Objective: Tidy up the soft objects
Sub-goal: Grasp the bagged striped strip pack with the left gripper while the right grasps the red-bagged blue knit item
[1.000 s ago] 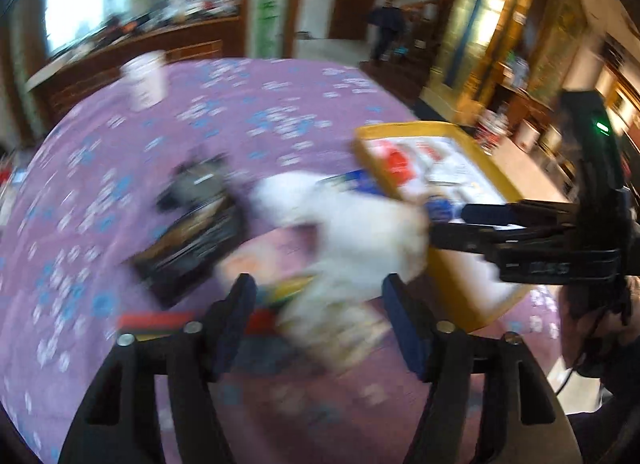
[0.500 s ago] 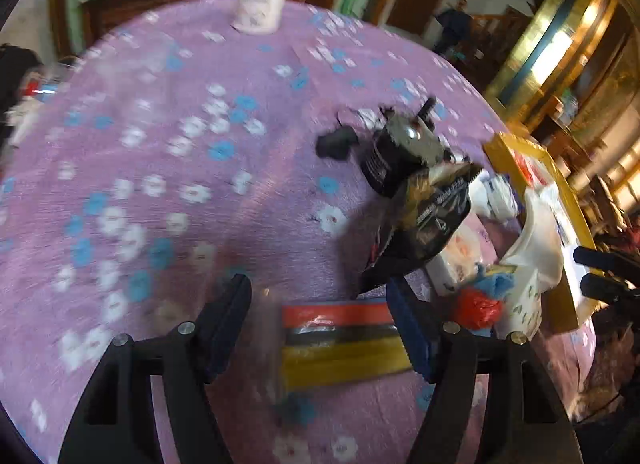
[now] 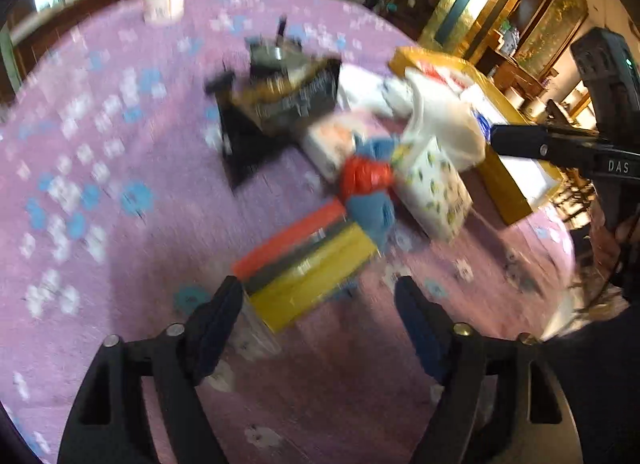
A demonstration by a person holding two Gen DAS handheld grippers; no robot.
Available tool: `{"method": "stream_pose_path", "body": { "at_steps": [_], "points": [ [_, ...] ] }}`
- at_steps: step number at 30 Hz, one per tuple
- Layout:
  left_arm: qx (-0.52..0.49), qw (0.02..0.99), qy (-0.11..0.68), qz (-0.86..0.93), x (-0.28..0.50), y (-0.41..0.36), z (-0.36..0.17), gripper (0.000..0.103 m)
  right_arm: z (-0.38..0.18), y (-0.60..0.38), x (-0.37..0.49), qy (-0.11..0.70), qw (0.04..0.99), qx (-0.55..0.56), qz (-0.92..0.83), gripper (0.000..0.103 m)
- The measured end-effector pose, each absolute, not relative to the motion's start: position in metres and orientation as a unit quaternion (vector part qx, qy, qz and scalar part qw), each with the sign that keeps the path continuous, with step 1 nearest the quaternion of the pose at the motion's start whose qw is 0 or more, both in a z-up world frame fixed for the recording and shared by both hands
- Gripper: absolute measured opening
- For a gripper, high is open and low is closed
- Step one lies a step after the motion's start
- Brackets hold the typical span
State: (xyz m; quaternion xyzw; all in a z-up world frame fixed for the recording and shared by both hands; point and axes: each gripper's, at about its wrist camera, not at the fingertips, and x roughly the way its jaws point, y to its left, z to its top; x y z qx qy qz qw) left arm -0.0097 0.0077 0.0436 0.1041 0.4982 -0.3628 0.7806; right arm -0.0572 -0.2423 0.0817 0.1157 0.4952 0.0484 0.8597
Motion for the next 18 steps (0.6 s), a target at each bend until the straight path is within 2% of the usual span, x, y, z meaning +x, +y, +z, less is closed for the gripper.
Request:
{"method": "stream_pose_path", "body": {
  "at_steps": [4, 8, 10, 11, 12, 15, 18],
  "points": [
    [0.192, 0.789, 0.471, -0.344, -0.001, -0.012, 0.036, 0.086, 0.075, -0.231, -0.050, 0.500, 0.856, 0.120, 0.054, 0.072],
    [0.226, 0.771, 0.467, -0.370, 0.005, -0.023, 0.019, 0.085, 0.073, -0.222, -0.046, 0.500, 0.857, 0.116, 0.051, 0.072],
    [0.234, 0.768, 0.461, -0.378, 0.003, -0.029, 0.014, 0.078, 0.074, -0.221, -0.046, 0.496, 0.859, 0.120, 0.041, 0.072],
    [0.226, 0.768, 0.460, -0.384, 0.002, -0.029, 0.014, 0.071, 0.075, -0.220, -0.048, 0.494, 0.860, 0.122, 0.035, 0.072],
    [0.219, 0.765, 0.465, -0.387, 0.003, -0.030, 0.013, 0.060, 0.076, -0.219, -0.051, 0.491, 0.862, 0.126, 0.027, 0.072],
    [0.228, 0.767, 0.459, -0.386, -0.002, -0.041, 0.013, 0.051, 0.079, -0.218, -0.061, 0.479, 0.867, 0.136, 0.012, 0.072],
    [0.238, 0.764, 0.449, -0.398, -0.007, -0.049, 0.013, 0.046, 0.076, -0.221, -0.074, 0.474, 0.866, 0.157, -0.011, 0.072]
  ]
}}
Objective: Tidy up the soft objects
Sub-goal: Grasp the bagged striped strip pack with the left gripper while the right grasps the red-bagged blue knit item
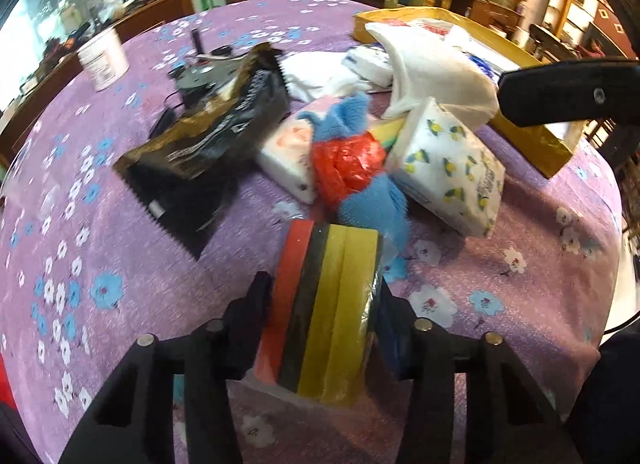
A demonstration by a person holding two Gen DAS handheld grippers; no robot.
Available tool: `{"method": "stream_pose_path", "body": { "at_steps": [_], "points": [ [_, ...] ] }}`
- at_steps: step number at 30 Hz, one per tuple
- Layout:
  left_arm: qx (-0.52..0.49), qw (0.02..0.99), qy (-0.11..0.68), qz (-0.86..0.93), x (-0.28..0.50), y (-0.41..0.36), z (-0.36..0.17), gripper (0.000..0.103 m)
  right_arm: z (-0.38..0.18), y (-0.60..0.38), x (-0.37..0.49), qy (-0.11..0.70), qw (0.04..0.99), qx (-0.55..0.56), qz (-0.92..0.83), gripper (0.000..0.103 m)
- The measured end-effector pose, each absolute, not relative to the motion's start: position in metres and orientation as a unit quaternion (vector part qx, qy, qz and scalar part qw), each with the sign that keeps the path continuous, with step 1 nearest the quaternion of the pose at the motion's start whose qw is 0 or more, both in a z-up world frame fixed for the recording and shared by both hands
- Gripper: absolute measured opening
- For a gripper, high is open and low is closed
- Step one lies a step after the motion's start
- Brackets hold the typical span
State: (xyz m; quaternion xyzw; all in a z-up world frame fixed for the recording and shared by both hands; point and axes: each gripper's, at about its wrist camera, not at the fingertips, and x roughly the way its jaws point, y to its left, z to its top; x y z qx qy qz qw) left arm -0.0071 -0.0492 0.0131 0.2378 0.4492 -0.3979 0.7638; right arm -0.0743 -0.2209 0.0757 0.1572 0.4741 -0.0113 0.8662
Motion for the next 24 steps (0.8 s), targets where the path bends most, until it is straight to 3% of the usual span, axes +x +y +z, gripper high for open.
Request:
{"method": "stream_pose_path", "body": {
  "at_steps": [10, 24],
  "points": [
    [0.214, 0.764, 0.454, -0.406, 0.003, -0.044, 0.025, 0.044, 0.073, -0.229, -0.092, 0.469, 0.861, 0.189, -0.055, 0.072],
    [0.117, 0.822, 0.443, -0.337, 0.014, 0.028, 0.055, 0.045, 0.069, -0.189, -0.054, 0.487, 0.865, 0.122, 0.005, 0.072]
  ]
}}
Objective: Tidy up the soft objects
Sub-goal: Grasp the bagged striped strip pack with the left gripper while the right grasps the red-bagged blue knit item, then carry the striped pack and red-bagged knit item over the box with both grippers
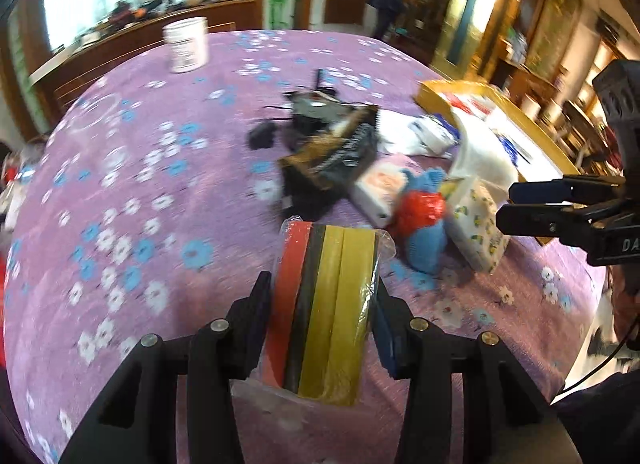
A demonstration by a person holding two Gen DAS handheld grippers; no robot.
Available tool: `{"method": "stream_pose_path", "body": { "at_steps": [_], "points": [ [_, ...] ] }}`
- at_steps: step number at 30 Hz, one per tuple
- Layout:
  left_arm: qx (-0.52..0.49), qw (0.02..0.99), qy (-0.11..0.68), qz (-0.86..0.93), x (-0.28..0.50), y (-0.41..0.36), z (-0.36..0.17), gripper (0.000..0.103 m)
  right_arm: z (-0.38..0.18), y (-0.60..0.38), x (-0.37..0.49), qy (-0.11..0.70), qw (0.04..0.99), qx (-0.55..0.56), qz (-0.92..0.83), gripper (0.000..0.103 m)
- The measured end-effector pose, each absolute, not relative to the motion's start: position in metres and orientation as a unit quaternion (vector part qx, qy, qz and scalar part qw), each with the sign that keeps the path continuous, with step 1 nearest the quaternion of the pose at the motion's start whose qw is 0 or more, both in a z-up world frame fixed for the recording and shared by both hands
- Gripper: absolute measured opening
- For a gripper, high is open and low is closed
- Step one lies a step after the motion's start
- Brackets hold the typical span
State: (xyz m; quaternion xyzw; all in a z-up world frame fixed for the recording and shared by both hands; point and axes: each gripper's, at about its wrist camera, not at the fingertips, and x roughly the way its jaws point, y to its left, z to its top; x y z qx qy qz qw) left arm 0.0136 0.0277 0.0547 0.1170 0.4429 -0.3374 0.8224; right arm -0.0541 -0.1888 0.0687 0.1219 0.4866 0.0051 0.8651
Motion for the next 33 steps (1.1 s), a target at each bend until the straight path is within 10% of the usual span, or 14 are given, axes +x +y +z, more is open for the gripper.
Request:
{"method": "stream_pose_path", "body": {
  "at_steps": [7, 10, 33],
  "points": [
    [0.095, 0.836, 0.440, -0.314, 0.006, 0.047, 0.060, 0.045, 0.056, -0.154, -0.014, 0.498, 0.867, 0.025, 0.028, 0.072],
    [0.093, 0.840, 0.436, -0.309, 0.002, 0.050, 0.063, 0.045, 0.041, -0.135, 0.004, 0.519, 0.853, -0.043, 0.034, 0.031],
    [0.097, 0.833, 0.409, -0.360, -0.018, -0.027, 0.096, 0.045, 0.110, -0.269, -0.086, 0.390, 0.888, 0.232, 0.079, 0.031]
  ]
}}
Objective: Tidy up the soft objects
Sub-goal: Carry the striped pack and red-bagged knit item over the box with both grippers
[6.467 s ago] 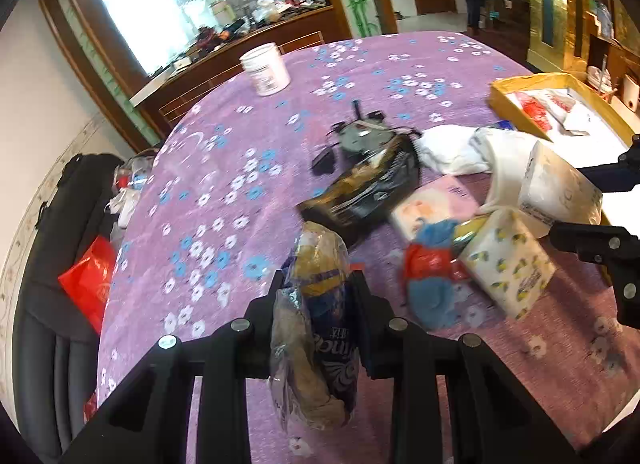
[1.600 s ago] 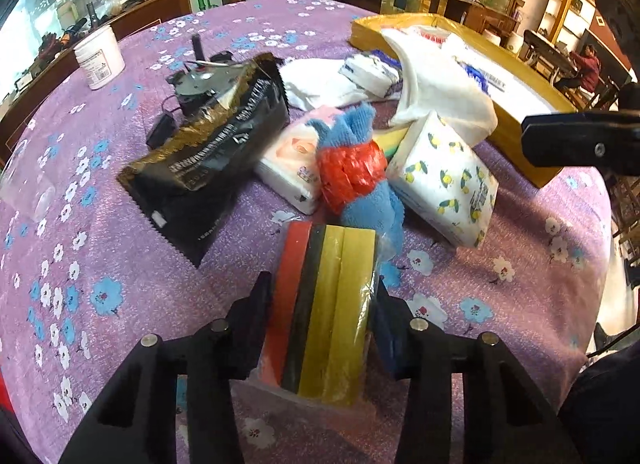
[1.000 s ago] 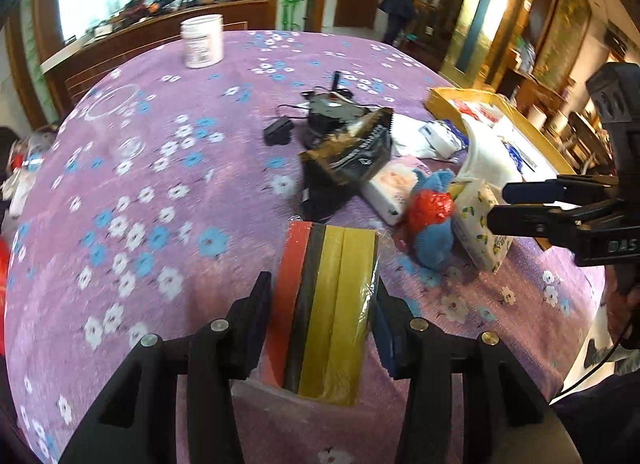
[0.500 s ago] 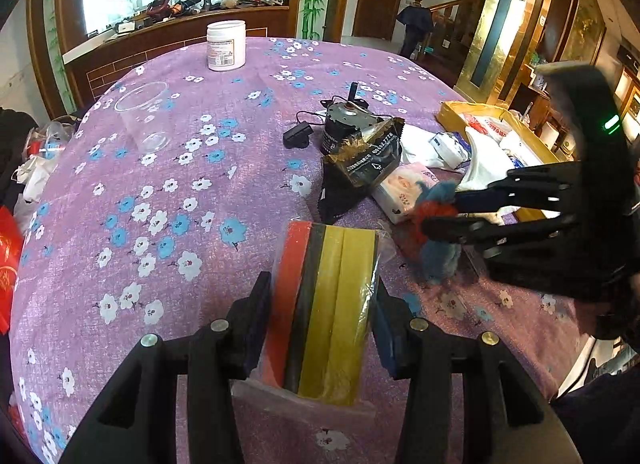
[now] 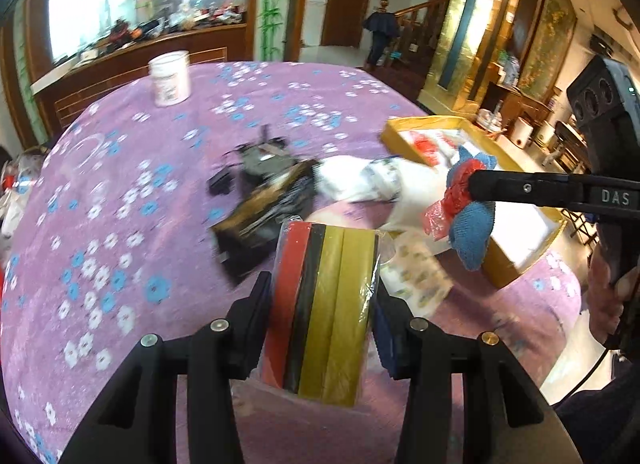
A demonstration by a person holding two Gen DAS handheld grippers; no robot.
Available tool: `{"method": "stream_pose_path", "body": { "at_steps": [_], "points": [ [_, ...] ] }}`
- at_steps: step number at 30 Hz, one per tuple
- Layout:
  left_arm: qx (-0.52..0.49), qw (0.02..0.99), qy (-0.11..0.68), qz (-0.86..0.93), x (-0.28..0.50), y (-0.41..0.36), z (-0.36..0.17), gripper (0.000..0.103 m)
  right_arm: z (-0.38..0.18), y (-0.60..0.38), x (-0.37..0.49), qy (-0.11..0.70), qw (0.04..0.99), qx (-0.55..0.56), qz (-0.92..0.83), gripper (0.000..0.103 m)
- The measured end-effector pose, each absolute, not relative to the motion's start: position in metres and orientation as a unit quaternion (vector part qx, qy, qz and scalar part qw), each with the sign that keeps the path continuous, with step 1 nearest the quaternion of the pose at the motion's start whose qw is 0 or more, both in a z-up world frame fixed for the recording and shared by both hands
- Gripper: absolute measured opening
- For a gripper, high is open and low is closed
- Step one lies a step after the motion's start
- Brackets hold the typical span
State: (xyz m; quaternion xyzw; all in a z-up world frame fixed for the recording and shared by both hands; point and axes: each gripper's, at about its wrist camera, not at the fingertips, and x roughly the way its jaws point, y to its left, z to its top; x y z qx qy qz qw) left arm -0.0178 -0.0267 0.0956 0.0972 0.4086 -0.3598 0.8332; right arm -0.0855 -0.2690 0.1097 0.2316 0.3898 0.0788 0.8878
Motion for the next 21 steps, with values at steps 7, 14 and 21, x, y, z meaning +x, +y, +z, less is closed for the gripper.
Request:
{"method": "stream_pose_path", "body": {
  "at_steps": [7, 14, 21],
  "points": [
    [0.114, 0.813, 0.400, -0.408, -0.032, -0.085, 0.106, 0.045, 0.108, -0.329, -0.120, 0.380, 0.886, 0.266, 0.022, 0.031],
    [0.126, 0.779, 0.405, -0.462, -0.049, -0.151, 0.105, 0.045, 0.095, -0.384, -0.150, 0.384, 0.873, 0.297, -0.042, 0.031],
    [0.147, 0.740, 0.413, -0.510, -0.065, -0.225, 0.096, 0.045, 0.073, -0.432, -0.169, 0.392, 0.850, 0.341, -0.091, 0.031]
  ]
}}
